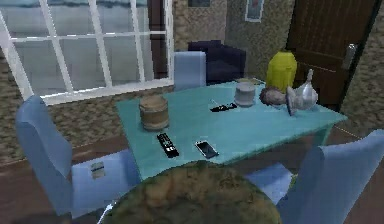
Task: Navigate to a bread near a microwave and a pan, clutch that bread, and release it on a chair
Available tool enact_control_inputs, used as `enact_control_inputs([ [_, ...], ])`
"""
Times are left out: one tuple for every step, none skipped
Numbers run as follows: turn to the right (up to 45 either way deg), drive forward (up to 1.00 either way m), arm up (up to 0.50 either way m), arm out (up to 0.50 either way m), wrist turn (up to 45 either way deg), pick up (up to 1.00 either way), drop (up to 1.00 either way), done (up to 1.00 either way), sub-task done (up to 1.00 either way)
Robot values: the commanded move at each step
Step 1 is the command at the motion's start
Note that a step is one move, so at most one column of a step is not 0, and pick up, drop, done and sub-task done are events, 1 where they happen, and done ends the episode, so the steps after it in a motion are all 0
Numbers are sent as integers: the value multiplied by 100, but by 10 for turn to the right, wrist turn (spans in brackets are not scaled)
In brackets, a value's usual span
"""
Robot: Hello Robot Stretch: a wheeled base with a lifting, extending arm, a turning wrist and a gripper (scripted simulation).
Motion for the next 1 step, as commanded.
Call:
enact_control_inputs([
  [450,0,0,0,0,0,0,0,0],
])
